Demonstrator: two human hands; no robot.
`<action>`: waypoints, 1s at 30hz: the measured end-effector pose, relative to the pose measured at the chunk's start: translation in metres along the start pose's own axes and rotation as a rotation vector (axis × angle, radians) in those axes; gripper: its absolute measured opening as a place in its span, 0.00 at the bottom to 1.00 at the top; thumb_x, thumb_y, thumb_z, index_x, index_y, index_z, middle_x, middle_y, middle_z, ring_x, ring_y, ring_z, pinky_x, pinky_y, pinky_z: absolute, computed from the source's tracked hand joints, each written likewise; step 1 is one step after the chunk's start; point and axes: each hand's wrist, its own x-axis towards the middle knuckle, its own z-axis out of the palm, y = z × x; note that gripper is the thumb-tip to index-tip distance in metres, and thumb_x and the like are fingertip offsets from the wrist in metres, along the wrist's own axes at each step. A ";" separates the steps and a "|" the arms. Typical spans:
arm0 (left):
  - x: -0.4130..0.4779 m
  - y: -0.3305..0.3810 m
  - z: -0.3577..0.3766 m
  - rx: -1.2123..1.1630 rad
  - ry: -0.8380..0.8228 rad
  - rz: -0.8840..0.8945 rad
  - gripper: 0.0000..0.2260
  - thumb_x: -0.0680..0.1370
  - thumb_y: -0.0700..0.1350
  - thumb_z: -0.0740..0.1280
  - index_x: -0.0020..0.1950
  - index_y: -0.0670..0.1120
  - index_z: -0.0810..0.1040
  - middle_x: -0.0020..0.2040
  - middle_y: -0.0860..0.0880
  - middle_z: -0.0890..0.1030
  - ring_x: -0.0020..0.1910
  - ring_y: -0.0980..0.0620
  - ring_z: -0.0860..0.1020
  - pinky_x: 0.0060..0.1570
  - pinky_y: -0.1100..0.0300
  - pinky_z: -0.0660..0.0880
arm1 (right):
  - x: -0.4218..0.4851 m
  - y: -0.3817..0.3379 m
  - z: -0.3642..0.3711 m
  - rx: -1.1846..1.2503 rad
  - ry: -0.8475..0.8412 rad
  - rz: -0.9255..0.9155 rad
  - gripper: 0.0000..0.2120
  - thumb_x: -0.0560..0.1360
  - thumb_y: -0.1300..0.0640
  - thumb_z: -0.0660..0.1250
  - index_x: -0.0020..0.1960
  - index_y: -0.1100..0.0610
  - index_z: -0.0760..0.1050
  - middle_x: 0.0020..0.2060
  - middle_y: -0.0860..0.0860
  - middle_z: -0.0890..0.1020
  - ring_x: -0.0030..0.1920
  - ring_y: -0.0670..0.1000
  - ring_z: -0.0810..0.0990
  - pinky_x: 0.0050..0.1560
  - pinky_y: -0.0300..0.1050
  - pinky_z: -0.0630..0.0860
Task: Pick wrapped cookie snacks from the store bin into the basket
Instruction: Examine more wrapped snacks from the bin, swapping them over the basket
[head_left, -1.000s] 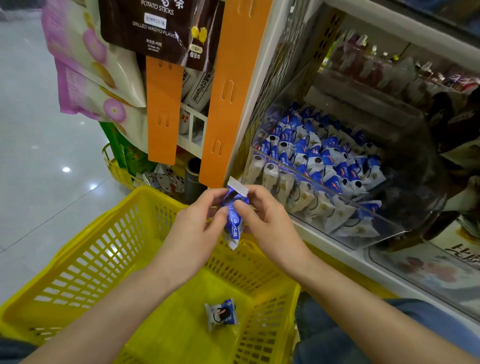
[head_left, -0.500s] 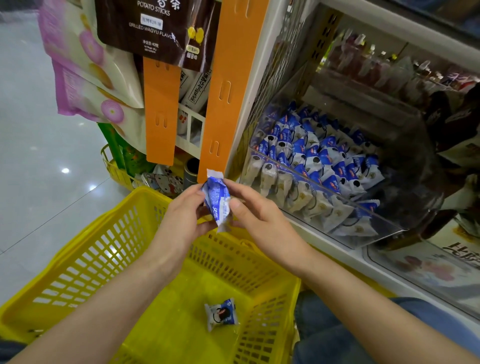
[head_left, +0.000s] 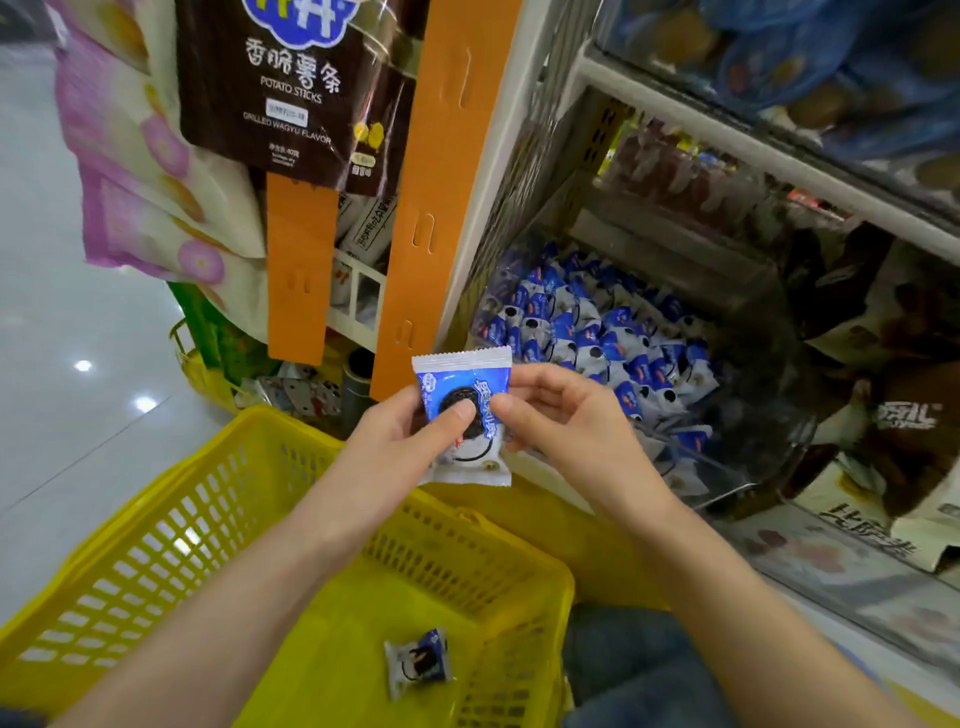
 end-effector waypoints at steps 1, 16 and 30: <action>0.002 0.001 0.001 0.010 -0.010 0.015 0.08 0.76 0.46 0.64 0.54 0.50 0.79 0.49 0.54 0.84 0.50 0.57 0.81 0.52 0.60 0.76 | 0.000 -0.001 -0.004 0.021 0.033 -0.005 0.07 0.72 0.66 0.67 0.45 0.56 0.77 0.37 0.50 0.82 0.33 0.43 0.79 0.35 0.34 0.78; 0.040 0.012 0.027 -0.115 -0.039 0.100 0.07 0.78 0.43 0.63 0.53 0.53 0.76 0.49 0.57 0.82 0.47 0.65 0.79 0.43 0.74 0.73 | 0.100 0.002 -0.119 -0.847 0.487 0.188 0.13 0.79 0.57 0.59 0.60 0.61 0.75 0.57 0.58 0.78 0.58 0.56 0.75 0.55 0.41 0.67; 0.042 0.012 0.026 -0.156 -0.051 0.045 0.09 0.77 0.47 0.64 0.56 0.56 0.74 0.48 0.61 0.82 0.47 0.67 0.79 0.40 0.75 0.73 | 0.136 0.021 -0.129 -0.994 0.352 0.433 0.10 0.78 0.52 0.62 0.44 0.58 0.75 0.34 0.53 0.75 0.37 0.52 0.74 0.43 0.45 0.70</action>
